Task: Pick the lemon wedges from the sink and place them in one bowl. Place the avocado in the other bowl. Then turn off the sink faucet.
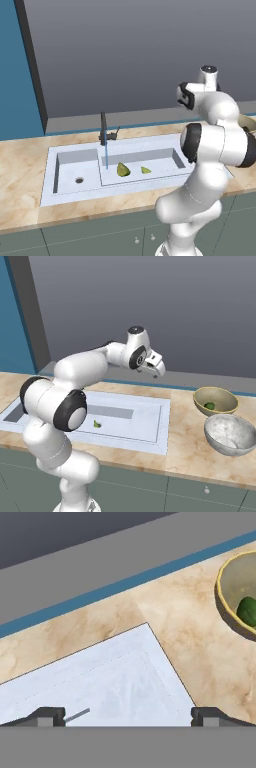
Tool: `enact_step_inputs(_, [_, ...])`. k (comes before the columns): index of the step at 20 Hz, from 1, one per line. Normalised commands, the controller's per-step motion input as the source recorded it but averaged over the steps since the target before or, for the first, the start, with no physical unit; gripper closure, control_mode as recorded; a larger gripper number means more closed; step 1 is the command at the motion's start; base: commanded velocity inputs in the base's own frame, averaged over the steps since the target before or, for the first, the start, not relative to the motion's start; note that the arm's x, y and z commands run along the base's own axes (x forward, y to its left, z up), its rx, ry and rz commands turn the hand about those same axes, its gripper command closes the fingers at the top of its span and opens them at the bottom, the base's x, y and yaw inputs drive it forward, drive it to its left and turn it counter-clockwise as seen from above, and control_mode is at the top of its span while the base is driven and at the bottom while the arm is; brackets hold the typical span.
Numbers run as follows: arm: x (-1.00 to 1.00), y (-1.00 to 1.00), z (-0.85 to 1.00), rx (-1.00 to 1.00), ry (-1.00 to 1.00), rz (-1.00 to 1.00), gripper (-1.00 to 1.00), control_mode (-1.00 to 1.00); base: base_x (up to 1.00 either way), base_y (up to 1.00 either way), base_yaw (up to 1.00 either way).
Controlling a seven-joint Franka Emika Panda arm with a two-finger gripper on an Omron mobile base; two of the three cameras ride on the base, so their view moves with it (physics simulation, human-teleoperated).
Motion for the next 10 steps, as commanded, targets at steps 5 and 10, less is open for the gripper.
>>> enact_step_inputs(5, [-0.14, 0.55, -0.14, 0.01, 0.05, 0.07, -1.0, -1.0, 0.0, 0.0, 0.0])
enact_step_inputs(10, [-0.09, 0.62, -0.18, 0.02, 0.1, 0.09, -1.0, -1.0, 0.0, 0.0, 0.0])
